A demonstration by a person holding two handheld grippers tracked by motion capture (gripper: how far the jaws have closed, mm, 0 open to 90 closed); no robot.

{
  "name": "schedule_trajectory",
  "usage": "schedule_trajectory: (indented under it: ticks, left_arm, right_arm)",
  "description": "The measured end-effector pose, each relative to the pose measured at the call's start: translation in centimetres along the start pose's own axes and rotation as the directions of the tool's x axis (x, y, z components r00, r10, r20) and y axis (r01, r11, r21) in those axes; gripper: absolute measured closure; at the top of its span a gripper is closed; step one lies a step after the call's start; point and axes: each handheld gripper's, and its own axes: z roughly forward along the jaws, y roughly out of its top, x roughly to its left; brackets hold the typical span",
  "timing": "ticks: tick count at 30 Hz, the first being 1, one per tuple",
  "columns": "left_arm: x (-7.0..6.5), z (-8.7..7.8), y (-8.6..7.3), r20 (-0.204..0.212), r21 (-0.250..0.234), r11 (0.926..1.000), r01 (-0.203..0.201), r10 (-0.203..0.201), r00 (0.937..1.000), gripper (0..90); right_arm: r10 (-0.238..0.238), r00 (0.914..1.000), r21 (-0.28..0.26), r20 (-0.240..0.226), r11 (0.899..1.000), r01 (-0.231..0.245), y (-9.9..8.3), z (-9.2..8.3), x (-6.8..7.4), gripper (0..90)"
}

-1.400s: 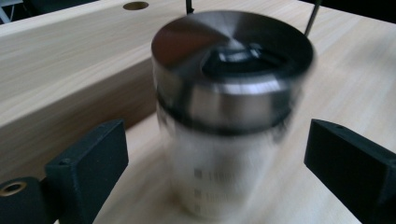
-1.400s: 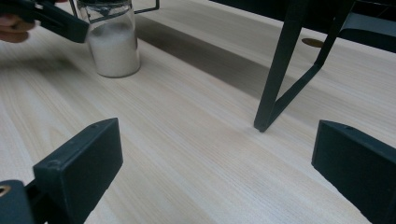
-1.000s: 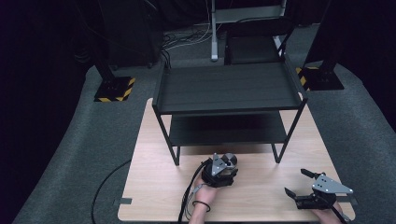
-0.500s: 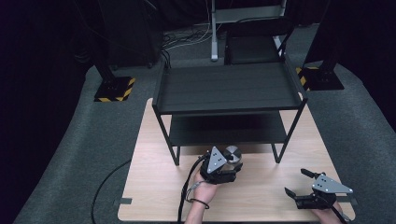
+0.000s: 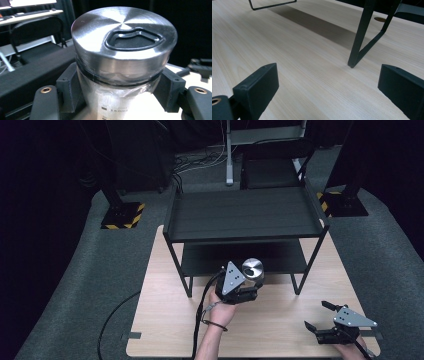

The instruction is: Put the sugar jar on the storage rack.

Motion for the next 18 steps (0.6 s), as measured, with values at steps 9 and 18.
schedule_trajectory:
  ticks: [9,18]
  left_arm:
    - [0.1,2.3,1.7,-0.144,0.057,0.9954,0.078,-0.069,0.9872,31.8]
    - [0.8,3.5,3.2,-0.167,0.134,0.9862,0.098,-0.075,0.9831,24.9]
  right_arm:
    - [0.0,1.0,0.005,0.0,1.0,0.0,0.0,0.0,0.0,2.1]
    - [-0.001,1.0,0.007,-0.003,1.0,0.001,0.0,0.0,-0.1,2.0]
